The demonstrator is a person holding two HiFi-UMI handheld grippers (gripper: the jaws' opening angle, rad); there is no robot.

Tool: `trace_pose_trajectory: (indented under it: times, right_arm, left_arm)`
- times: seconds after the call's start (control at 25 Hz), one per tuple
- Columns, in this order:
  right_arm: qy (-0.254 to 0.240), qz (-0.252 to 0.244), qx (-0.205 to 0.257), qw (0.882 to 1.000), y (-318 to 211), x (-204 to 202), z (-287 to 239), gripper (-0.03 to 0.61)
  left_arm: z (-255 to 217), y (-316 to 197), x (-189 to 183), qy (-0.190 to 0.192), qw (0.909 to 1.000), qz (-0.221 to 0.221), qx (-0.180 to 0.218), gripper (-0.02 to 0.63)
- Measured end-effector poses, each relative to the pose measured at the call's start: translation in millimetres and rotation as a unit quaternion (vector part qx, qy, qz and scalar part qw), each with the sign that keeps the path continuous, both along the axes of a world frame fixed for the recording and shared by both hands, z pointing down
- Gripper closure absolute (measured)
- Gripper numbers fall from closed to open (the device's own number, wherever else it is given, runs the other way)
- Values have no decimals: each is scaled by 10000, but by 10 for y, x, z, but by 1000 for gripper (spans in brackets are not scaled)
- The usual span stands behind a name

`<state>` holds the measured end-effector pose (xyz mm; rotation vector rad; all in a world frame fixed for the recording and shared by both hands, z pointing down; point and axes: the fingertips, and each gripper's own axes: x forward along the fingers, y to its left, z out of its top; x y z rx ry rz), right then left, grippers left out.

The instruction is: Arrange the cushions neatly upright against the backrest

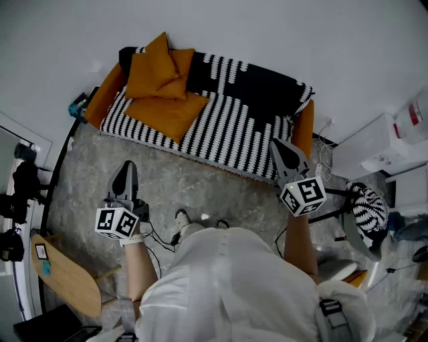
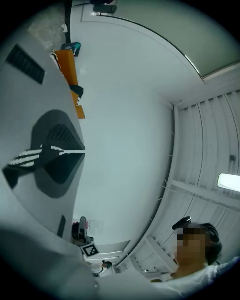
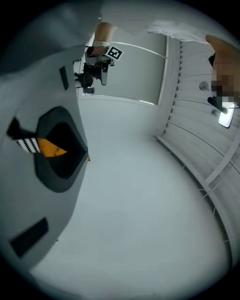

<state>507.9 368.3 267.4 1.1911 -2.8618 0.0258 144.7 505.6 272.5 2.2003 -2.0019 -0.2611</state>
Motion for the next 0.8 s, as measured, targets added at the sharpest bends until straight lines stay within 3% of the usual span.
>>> trace_pose_trajectory:
  times: [0.8]
  right_arm:
    - [137,-48,19,9999,38,-90,33,574]
  left_arm:
    - [47,13,-52,-25,10000,45,37,584]
